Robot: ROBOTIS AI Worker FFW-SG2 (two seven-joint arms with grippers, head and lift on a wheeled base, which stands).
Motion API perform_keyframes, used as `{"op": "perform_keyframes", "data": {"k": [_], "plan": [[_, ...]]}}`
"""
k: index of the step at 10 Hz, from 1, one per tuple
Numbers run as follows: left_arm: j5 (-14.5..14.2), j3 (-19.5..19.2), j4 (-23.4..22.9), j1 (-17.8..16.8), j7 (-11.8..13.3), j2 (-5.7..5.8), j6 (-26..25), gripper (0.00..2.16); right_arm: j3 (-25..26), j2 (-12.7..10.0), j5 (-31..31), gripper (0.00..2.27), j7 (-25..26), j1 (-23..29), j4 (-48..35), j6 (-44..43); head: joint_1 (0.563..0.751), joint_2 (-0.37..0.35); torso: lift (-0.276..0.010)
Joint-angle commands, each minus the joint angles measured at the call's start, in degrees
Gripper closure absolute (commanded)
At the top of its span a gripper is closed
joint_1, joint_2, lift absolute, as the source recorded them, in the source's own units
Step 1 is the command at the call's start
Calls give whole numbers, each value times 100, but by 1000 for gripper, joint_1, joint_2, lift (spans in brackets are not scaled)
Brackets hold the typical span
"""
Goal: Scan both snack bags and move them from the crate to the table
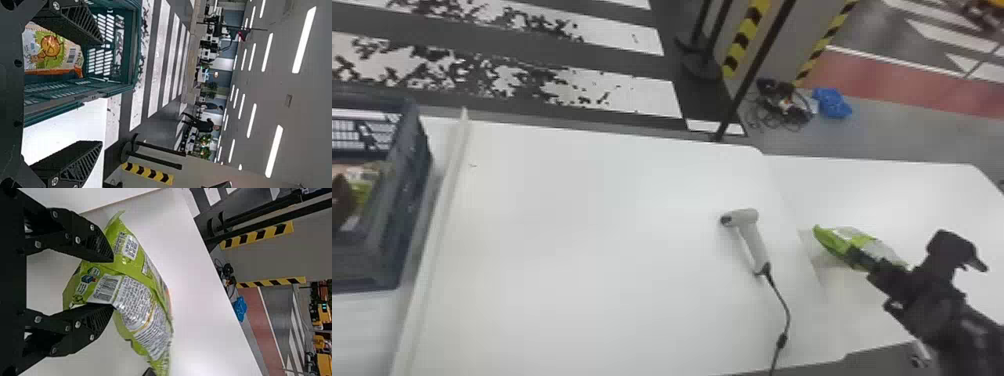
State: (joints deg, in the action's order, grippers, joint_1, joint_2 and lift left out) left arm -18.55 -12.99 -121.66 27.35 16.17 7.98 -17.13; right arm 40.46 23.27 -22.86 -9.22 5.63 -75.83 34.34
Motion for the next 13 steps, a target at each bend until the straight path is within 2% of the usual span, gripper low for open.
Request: {"op": "perform_keyframes", "data": {"k": [1,2,4,5,6,8,9,10,13], "plan": [[1,-19,-68,16,0,2,-111,100,49,-156,-78,56,51,149,-266,-766,695,-350,-88],[1,-19,-103,16,-9,2,-129,100,40,-323,-87,39,148,386,-767,-1258,695,-350,-88],[1,7,-147,7,-18,-7,-182,100,-56,-666,-78,36,148,790,-1909,-1311,695,-350,-88],[1,7,-147,7,-26,-16,-182,100,-258,-841,-25,36,148,1001,-2489,-1311,695,-350,-88],[1,7,-147,7,-26,-16,-182,100,-548,-982,10,33,131,1247,-3017,-1346,695,-350,-88],[1,16,-147,16,-26,-25,-164,100,-1480,-1158,476,33,69,1740,-3799,-1891,695,-344,-88],[1,16,-147,16,-26,-25,-164,100,-1911,-1237,643,36,78,1907,-3975,-2137,695,-277,-88],[1,16,-147,25,-26,-34,-164,100,-2368,-1421,854,39,95,2012,-4089,-2331,695,-204,-88],[62,51,-147,42,-18,-51,-129,113,-3519,-1676,1592,43,456,2241,-4054,-3175,695,-60,-88]]}}
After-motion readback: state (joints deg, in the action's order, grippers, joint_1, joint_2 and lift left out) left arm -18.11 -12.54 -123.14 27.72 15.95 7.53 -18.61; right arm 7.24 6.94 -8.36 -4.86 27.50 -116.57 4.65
